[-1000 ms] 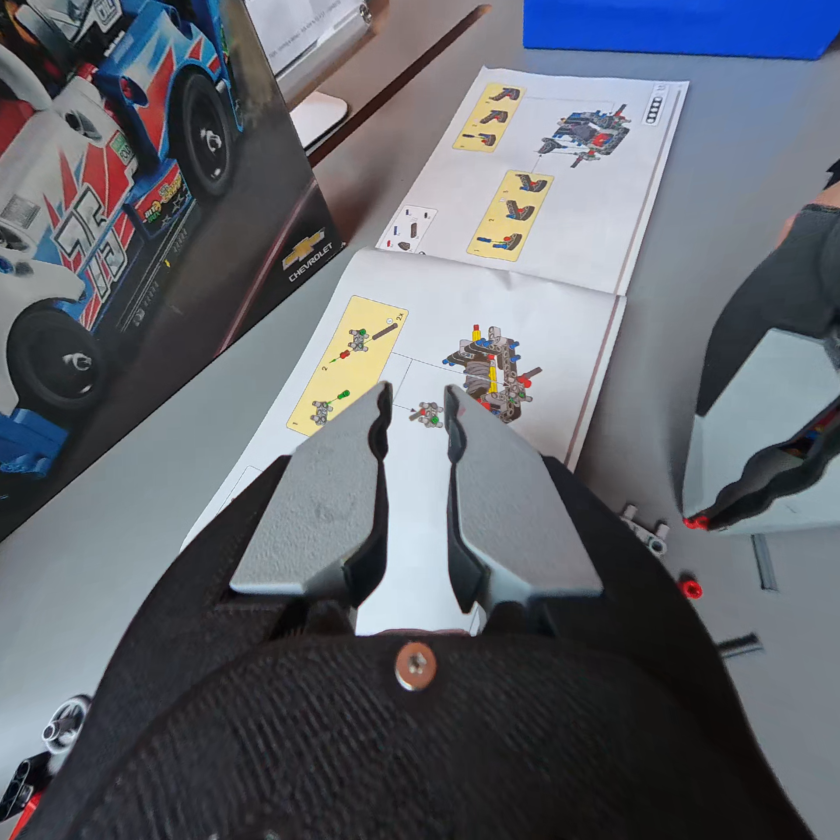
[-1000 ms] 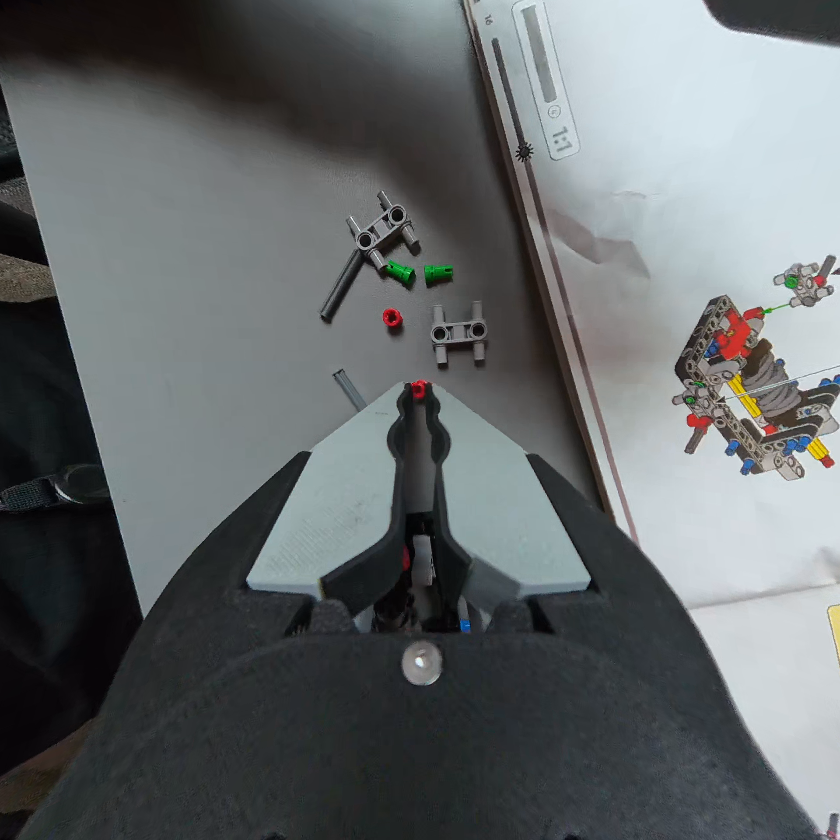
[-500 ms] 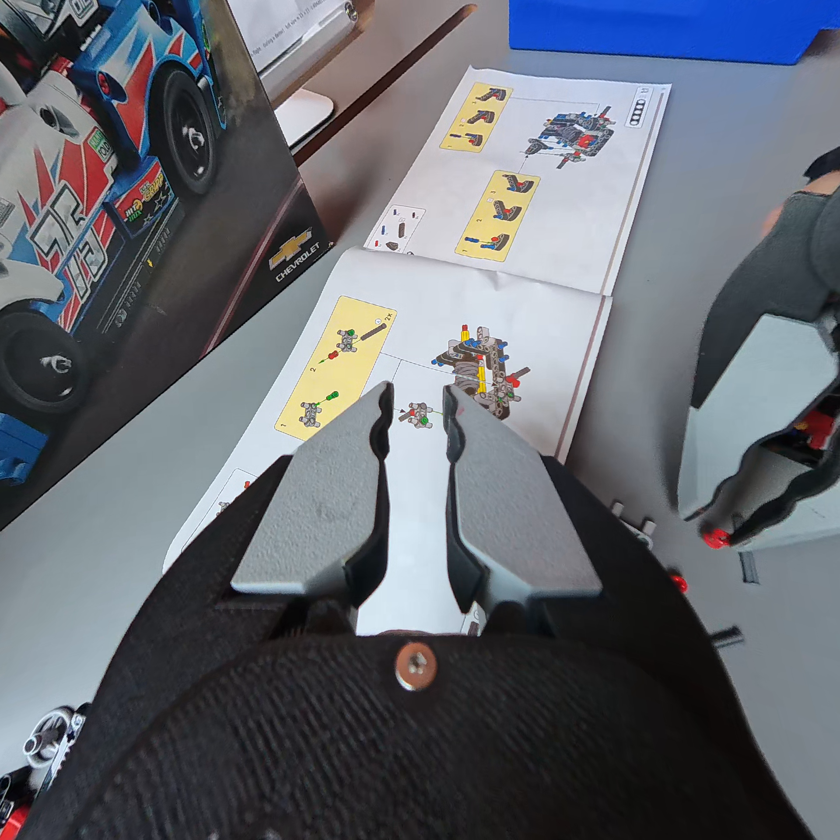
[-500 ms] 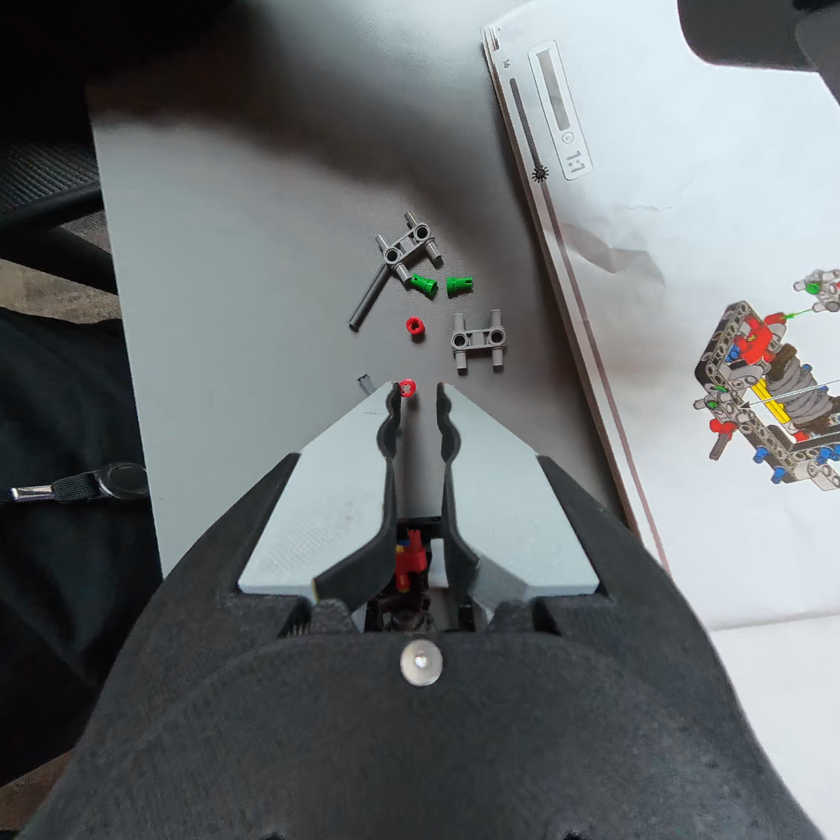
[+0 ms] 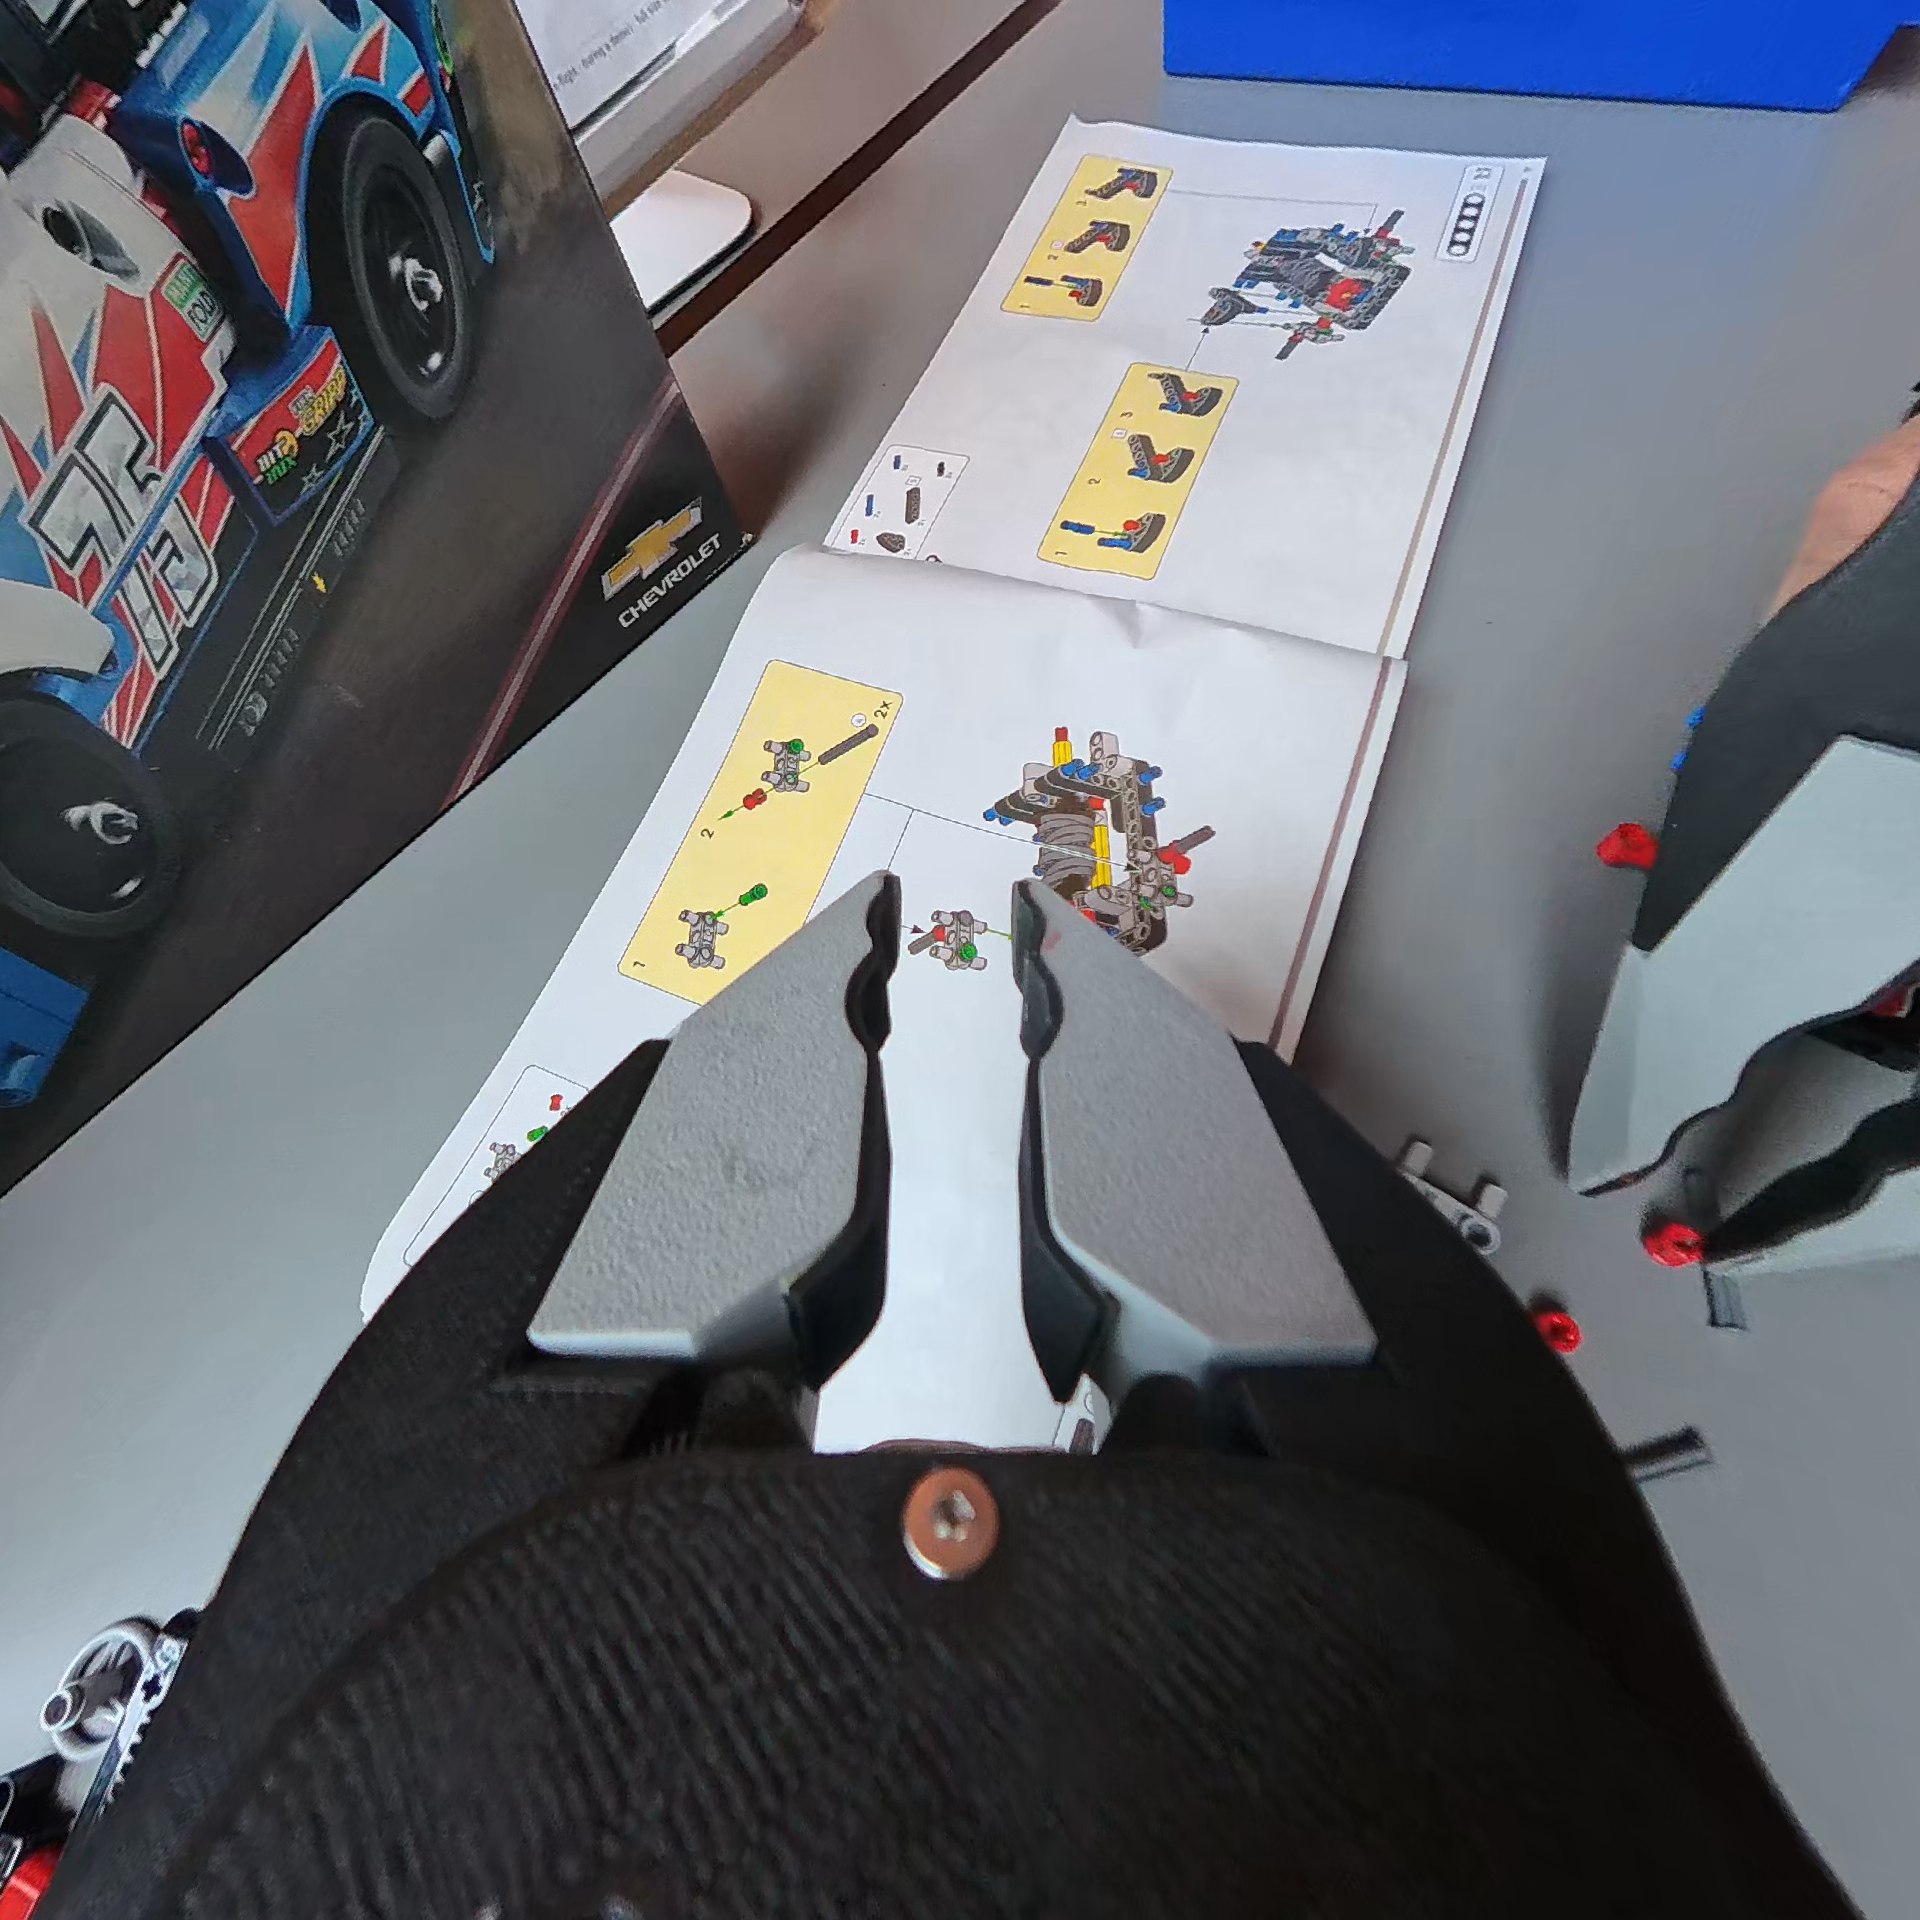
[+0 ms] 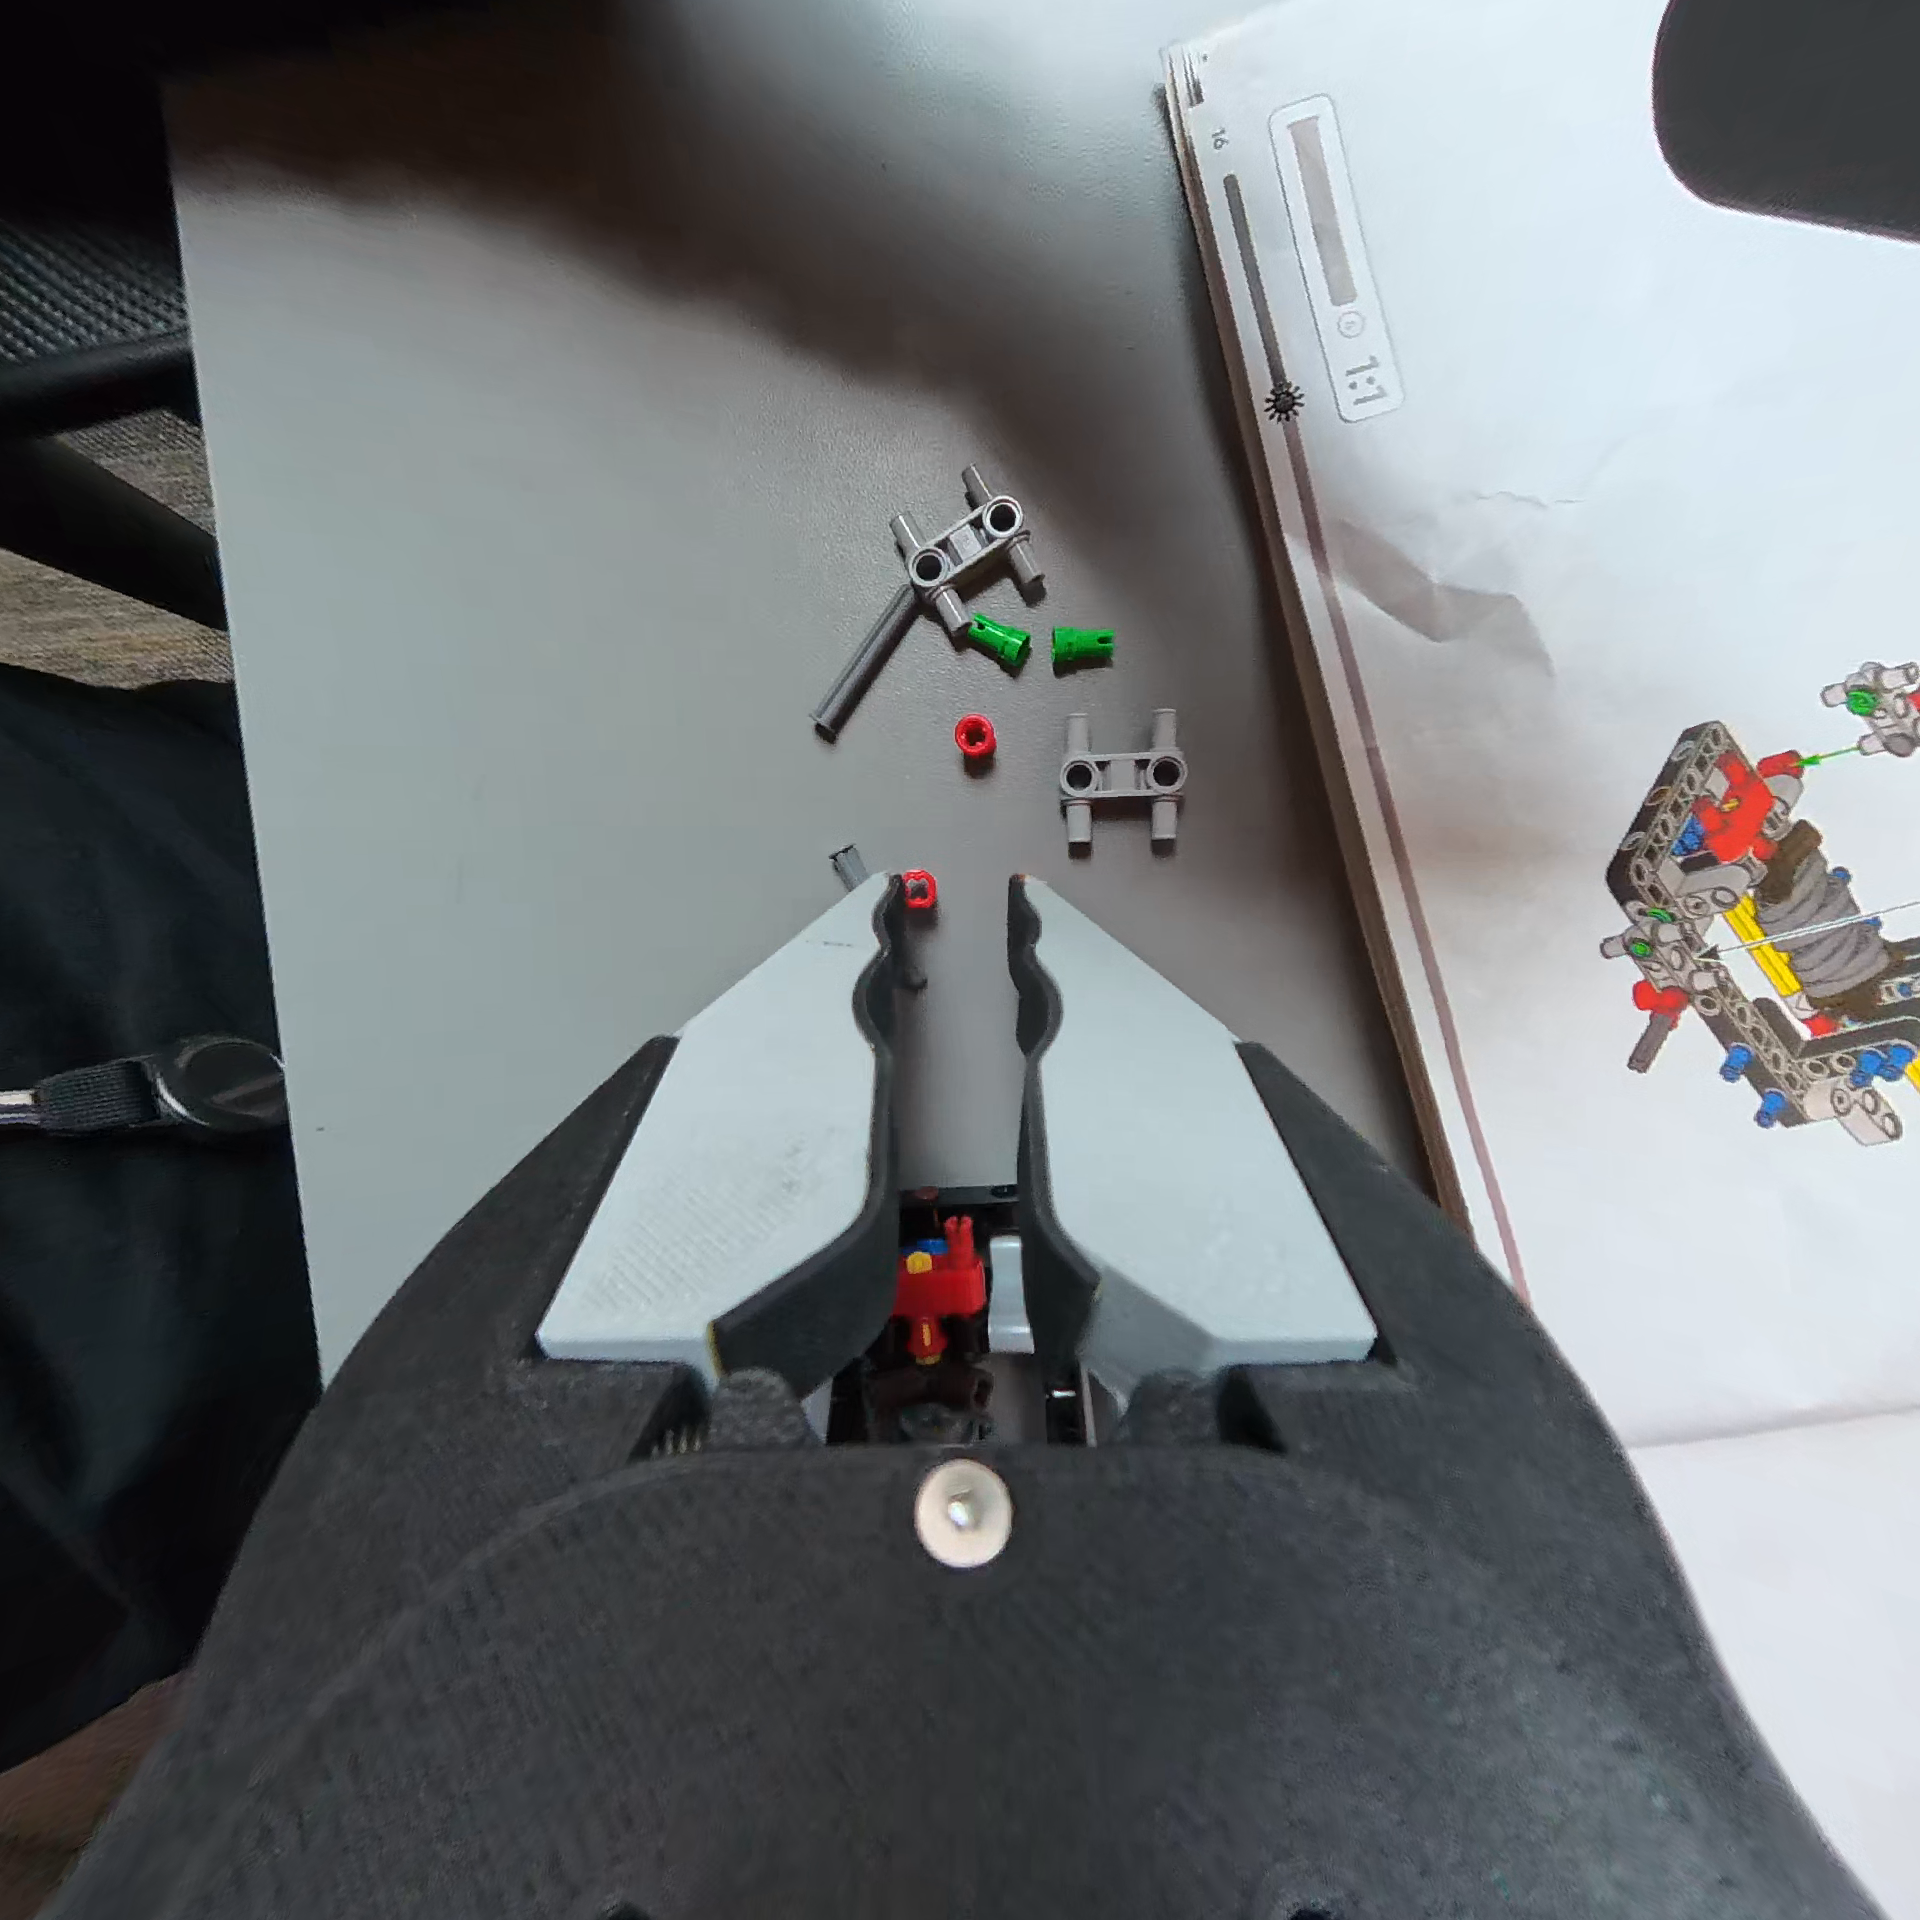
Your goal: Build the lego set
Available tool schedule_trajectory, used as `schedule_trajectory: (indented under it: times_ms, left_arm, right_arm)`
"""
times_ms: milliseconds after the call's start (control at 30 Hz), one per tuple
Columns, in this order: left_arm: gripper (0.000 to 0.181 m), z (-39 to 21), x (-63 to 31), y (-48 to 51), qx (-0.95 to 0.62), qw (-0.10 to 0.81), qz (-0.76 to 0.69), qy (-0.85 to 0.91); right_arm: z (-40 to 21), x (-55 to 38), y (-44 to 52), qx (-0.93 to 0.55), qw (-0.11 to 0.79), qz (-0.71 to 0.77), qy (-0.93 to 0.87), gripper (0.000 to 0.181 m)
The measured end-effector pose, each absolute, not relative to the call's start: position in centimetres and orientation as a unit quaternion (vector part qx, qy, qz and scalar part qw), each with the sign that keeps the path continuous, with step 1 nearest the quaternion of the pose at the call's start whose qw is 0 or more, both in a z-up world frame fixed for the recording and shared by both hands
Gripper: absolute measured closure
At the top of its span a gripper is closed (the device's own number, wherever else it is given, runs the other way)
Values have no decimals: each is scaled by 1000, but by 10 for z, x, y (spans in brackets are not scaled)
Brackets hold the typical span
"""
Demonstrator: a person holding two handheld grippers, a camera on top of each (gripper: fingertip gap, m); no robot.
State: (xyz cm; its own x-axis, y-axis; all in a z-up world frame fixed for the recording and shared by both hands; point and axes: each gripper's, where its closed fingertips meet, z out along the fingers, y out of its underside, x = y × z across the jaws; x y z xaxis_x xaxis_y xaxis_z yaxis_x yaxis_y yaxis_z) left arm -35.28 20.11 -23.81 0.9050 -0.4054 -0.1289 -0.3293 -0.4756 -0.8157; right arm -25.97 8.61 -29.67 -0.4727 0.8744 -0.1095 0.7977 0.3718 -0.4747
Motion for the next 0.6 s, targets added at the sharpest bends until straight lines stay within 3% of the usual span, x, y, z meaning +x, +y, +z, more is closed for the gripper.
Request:
schedule_trajectory:
  times_ms: [600]
  left_arm:
    - [163,-239,-352,201,-859,462,-41,216]
  right_arm:
    - [-294,-255,86,-484,110,221,-839,177]
